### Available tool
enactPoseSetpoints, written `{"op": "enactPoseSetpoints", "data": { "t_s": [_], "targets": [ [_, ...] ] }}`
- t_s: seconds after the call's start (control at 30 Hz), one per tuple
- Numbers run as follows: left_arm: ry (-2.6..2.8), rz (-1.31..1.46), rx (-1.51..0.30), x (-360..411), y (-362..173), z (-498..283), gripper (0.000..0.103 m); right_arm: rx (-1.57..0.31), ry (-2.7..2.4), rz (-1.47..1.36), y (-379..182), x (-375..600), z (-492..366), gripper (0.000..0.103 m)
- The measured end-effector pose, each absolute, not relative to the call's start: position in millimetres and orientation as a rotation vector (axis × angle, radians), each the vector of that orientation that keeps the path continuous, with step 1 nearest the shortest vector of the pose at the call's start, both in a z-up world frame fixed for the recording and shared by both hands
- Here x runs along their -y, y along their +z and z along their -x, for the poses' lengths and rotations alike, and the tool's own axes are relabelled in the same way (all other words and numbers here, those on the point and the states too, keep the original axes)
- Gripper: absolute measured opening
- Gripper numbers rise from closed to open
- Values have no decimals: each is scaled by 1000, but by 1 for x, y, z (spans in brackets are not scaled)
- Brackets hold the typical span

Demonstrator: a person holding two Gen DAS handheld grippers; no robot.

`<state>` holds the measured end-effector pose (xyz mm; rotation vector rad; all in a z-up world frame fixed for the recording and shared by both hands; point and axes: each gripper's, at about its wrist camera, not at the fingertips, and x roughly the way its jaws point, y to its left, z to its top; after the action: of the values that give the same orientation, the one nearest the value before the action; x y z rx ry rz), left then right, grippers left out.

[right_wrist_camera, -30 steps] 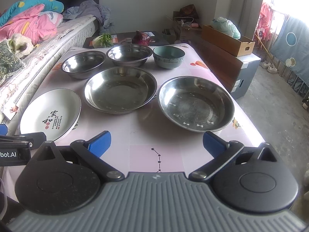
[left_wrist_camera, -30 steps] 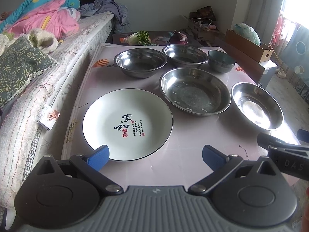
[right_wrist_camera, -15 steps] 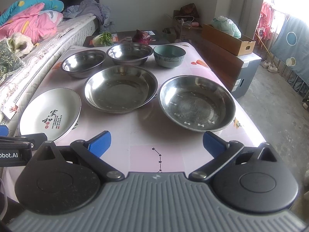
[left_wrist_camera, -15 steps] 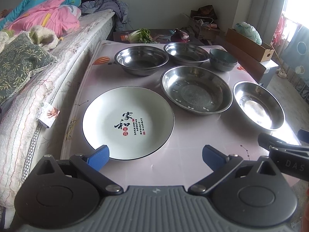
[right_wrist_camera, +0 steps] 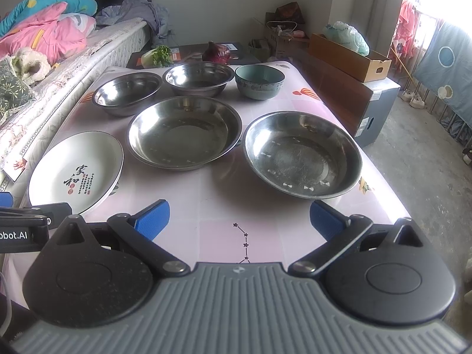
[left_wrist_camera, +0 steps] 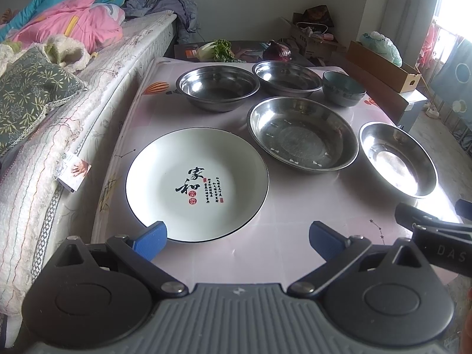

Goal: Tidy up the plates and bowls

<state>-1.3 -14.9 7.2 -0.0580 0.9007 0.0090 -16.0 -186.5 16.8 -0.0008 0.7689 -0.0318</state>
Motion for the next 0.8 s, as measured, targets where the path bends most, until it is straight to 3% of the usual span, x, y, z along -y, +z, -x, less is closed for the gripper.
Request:
{"op": "enactPoseSetpoints", "data": {
  "t_s": [0.8],
  "targets": [
    [36,66,-911,-1,7,-19,103,-766,5,-84,16,194,-5,102]
  ]
}}
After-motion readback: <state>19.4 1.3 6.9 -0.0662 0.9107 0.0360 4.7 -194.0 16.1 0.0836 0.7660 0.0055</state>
